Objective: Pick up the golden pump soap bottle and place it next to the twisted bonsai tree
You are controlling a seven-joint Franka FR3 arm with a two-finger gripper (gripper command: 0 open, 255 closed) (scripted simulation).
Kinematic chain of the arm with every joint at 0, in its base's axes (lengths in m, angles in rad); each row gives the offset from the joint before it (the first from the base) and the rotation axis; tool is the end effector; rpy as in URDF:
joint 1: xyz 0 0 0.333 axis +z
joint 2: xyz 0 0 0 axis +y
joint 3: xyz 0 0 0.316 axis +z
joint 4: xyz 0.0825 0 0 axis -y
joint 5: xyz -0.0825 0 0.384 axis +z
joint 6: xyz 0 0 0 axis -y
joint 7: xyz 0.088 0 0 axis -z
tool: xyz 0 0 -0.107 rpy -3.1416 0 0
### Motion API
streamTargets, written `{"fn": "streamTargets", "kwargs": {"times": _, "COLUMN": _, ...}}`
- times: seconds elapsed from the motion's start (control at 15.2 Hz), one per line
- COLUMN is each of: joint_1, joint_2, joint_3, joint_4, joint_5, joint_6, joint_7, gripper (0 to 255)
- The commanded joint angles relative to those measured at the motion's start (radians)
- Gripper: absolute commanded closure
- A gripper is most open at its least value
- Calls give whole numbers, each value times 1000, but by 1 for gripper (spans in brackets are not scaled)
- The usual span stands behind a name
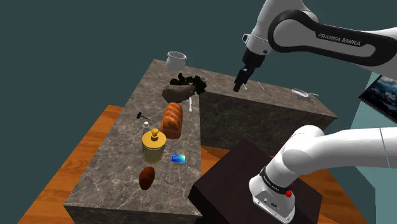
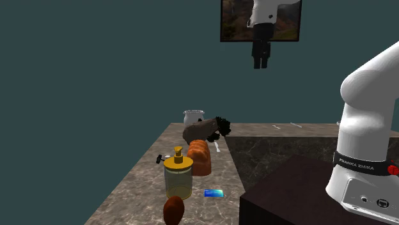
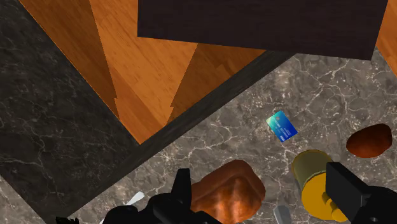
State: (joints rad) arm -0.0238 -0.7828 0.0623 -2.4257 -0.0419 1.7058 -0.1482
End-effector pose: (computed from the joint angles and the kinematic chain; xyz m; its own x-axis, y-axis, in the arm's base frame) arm 0.3192 0.0129 0.5683 0.9833 0.1755 0.0482 0.1704 -0.9809 0.0938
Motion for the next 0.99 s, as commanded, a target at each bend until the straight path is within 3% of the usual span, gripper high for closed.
{"fn": "streamTargets", "kwargs": {"times": 0.0, "joint_1": 0, "joint_2": 0, "joint_3": 0, "joint_4": 0, "joint_5": 0, "joint_6": 0, "joint_7": 0, "gripper": 0}}
{"fn": "streamTargets", "kwargs": {"times": 0.53, "joint_1": 25, "joint_2": 197, "joint_3": 122, "joint_4": -40, "joint_5": 32, "joint_6": 222, "joint_7": 140, "gripper": 0}}
{"fn": "streamTargets", "kwargs": {"times": 0.92, "joint_1": 27, "joint_2": 395, "joint_3": 214, "joint_4": -10, "joint_5": 15, "joint_6": 377, "joint_7": 256, "gripper": 0}}
